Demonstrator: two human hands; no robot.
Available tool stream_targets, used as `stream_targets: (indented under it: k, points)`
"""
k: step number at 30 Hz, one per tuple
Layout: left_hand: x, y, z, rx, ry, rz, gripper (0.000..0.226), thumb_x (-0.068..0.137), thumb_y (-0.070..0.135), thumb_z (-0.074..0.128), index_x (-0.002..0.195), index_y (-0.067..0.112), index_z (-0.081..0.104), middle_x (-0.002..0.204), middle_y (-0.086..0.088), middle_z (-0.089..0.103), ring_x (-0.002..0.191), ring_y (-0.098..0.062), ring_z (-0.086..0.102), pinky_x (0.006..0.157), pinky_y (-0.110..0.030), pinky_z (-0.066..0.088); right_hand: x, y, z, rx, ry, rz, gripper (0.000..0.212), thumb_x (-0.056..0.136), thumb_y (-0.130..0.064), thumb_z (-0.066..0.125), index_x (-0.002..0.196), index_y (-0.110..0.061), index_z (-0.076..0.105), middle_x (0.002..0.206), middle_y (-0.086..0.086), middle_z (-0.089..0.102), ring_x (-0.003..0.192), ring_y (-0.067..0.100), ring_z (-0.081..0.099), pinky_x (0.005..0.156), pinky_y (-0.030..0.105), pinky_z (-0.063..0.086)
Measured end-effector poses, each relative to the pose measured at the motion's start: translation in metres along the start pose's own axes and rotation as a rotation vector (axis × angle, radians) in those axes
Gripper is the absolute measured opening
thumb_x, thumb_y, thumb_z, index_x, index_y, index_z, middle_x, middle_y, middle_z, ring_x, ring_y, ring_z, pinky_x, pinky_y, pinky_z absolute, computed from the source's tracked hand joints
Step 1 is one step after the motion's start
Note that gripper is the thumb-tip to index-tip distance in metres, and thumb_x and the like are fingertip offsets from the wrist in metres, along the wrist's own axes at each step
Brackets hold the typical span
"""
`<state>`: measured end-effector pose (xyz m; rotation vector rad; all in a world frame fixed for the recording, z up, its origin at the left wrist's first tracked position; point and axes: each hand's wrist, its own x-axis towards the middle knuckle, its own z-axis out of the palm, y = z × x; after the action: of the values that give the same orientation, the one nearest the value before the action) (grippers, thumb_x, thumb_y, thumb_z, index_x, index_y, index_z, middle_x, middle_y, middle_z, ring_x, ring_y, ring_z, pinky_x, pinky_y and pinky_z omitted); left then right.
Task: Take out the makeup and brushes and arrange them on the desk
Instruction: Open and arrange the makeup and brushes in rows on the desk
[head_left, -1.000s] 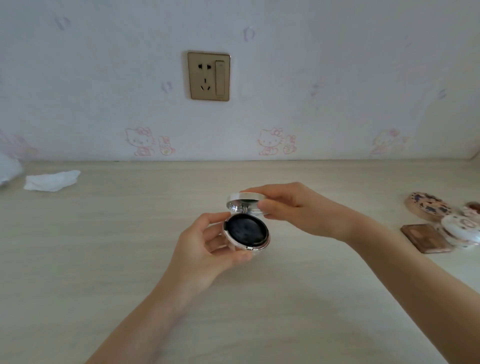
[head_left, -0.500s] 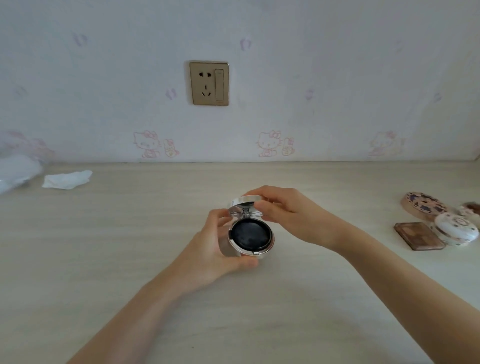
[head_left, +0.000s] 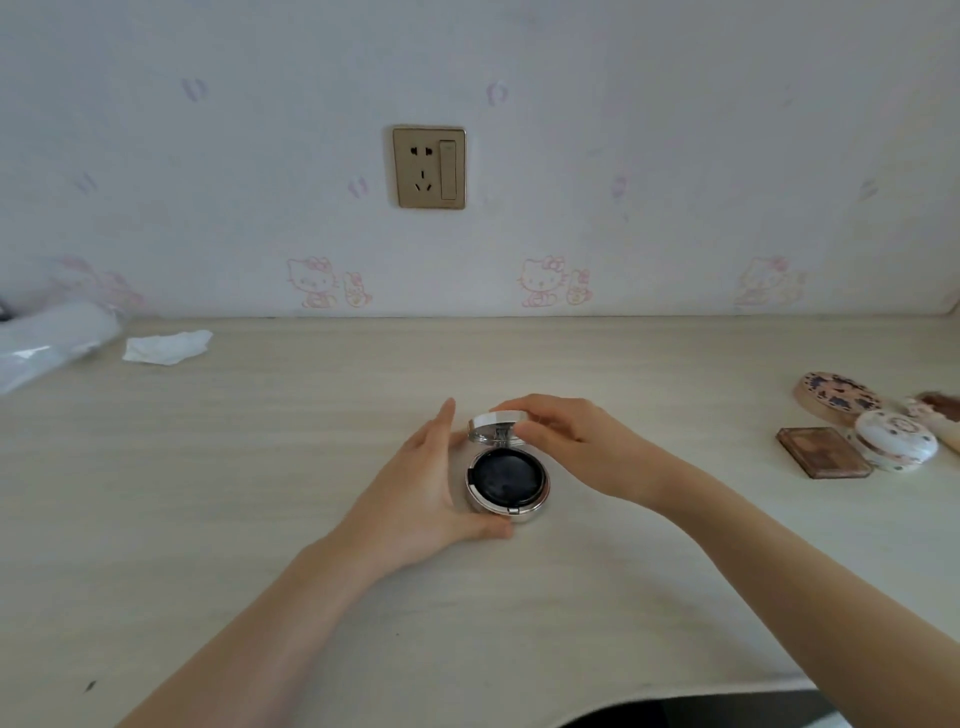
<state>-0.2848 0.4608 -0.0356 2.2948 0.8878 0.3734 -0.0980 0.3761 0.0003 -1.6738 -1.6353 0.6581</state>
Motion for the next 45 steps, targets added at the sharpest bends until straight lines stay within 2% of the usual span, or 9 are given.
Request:
stream_targets:
  k: [4,7,10,17,23,29,35,38,45]
  points:
    - [-0.019,0.002,0.008,-0.048,0.167,-0.09,0.109,0.04,0.073,0.073,0.134,0.034,0.034,0.131,0.023,0.048,0.123,-0.001,0.043,0.095,-0.022,0.038,-0.002,0.0,0.005,-0.101,-0.016,0.026,0.033,0.098,-0.037,0.045,0.129,-0.035,0.055,0.085,-0.033,0.059,0.086,-0.01,0.055,0.076,0.008,0.038]
    - [-0.023,0.008,0.014,-0.069,0.302,-0.087,0.064,0.049,0.064,0.075,0.1,0.034,0.052,0.101,0.02,0.059,0.098,-0.001,0.054,0.079,-0.024,0.046,-0.002,0.001,0.006,-0.136,-0.046,0.063,0.038,0.097,-0.045,0.042,0.133,-0.034,0.052,0.104,-0.019,0.062,0.1,0.001,0.056,0.086,0.014,0.04]
    - [-0.024,0.012,0.018,-0.043,0.323,-0.021,0.05,0.059,0.055,0.077,0.098,0.03,0.059,0.094,0.016,0.061,0.092,-0.004,0.056,0.077,-0.022,0.044,0.002,0.001,0.003,-0.109,-0.069,0.082,0.031,0.097,-0.045,0.044,0.122,-0.034,0.058,0.105,-0.013,0.064,0.102,0.005,0.057,0.091,0.023,0.044]
    - [-0.021,0.012,0.019,0.008,0.356,0.024,0.046,0.064,0.055,0.076,0.099,0.027,0.063,0.088,0.017,0.061,0.093,-0.005,0.052,0.075,-0.02,0.041,0.014,-0.008,-0.006,0.079,-0.133,0.169,0.032,0.095,-0.031,0.053,0.123,-0.018,0.062,0.118,-0.005,0.065,0.114,0.008,0.057,0.095,0.02,0.042]
    - [-0.021,0.01,0.019,0.008,0.352,-0.001,0.049,0.063,0.052,0.077,0.103,0.028,0.062,0.089,0.015,0.055,0.091,-0.007,0.052,0.071,-0.016,0.034,0.022,-0.017,-0.01,0.077,-0.129,0.188,0.042,0.098,-0.028,0.049,0.111,0.011,0.056,0.091,0.006,0.049,0.086,0.016,0.043,0.08,0.033,0.032]
    - [-0.021,0.009,0.019,0.008,0.34,-0.008,0.05,0.062,0.059,0.072,0.103,0.032,0.064,0.093,0.013,0.057,0.092,-0.005,0.053,0.074,-0.019,0.04,0.02,-0.021,-0.009,0.007,-0.174,0.181,0.029,0.096,-0.025,0.052,0.119,-0.013,0.064,0.115,0.001,0.066,0.11,0.016,0.058,0.1,0.031,0.042]
    - [-0.022,0.008,0.021,0.013,0.343,0.008,0.047,0.065,0.057,0.073,0.104,0.033,0.063,0.093,0.019,0.056,0.095,-0.001,0.051,0.072,-0.015,0.038,0.006,-0.011,-0.002,-0.026,-0.144,0.194,0.042,0.095,-0.036,0.052,0.136,-0.027,0.051,0.106,-0.014,0.06,0.113,0.006,0.053,0.104,0.028,0.038]
    - [-0.023,0.007,0.022,-0.001,0.36,0.027,0.048,0.066,0.056,0.074,0.105,0.031,0.062,0.09,0.021,0.052,0.095,-0.001,0.051,0.071,-0.011,0.035,0.0,-0.006,0.002,0.005,-0.092,0.179,0.051,0.095,-0.042,0.051,0.143,-0.033,0.039,0.126,-0.015,0.055,0.124,0.002,0.045,0.109,0.027,0.032]
    - [-0.025,0.004,0.02,-0.001,0.409,0.083,0.052,0.067,0.054,0.074,0.11,0.028,0.065,0.106,0.015,0.066,0.104,-0.005,0.054,0.077,-0.01,0.032,-0.039,0.008,0.033,-0.093,0.182,0.175,0.071,0.092,-0.045,0.053,0.15,-0.029,0.016,0.143,-0.02,0.039,0.115,0.012,0.054,0.094,0.02,0.035]
